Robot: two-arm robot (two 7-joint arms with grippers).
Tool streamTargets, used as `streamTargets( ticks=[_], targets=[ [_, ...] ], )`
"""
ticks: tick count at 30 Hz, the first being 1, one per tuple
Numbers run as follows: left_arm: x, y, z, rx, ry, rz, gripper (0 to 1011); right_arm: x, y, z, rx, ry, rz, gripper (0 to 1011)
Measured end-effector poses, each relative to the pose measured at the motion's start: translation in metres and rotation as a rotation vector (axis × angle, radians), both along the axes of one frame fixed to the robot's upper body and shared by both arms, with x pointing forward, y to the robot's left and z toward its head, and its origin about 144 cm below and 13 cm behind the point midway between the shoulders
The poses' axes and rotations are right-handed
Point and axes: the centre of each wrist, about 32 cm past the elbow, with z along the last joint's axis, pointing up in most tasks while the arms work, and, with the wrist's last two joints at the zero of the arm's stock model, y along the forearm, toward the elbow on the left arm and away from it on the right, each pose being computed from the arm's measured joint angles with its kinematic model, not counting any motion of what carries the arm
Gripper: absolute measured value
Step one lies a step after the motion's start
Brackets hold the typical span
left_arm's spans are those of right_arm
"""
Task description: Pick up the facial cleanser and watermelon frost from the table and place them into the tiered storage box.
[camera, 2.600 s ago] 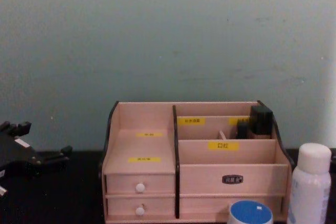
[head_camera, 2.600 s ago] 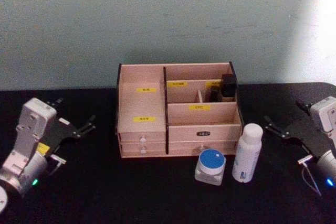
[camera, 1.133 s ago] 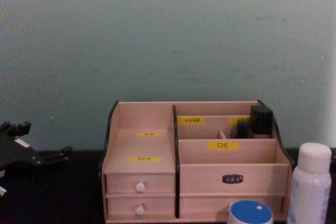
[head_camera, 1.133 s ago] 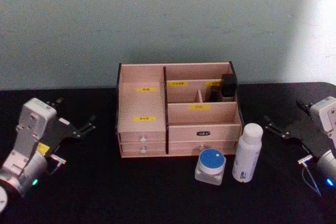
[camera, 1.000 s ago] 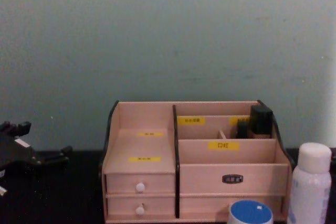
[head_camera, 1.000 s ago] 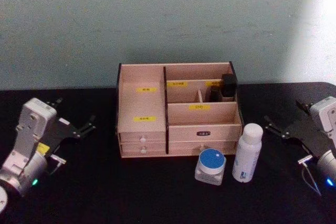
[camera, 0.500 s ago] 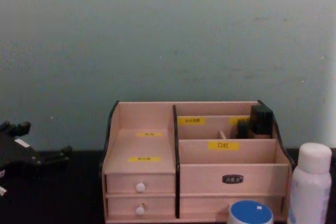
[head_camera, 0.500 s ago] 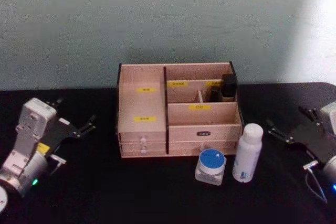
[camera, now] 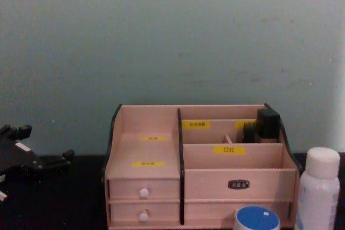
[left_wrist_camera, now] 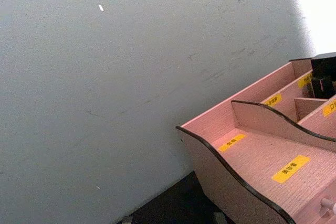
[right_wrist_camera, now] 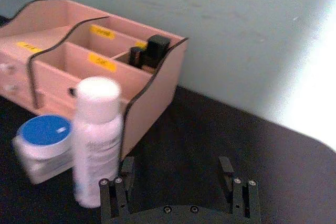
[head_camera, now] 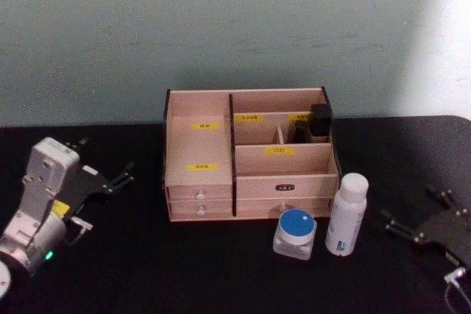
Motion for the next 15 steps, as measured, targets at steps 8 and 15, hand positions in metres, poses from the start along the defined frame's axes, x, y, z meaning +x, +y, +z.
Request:
streamTargets(
  ticks=[8,15],
  targets=[
    [0.000,0.000,0.000,0.000,0.000,0.000,1001,-0.017,0.001,0.000,0.040,0.062,0.061,1000],
    [0.000,0.000,0.000,0.000,0.000,0.000,1001,-0.018,0.011,-0.004,0.113,0.088,0.115,1000]
  ],
)
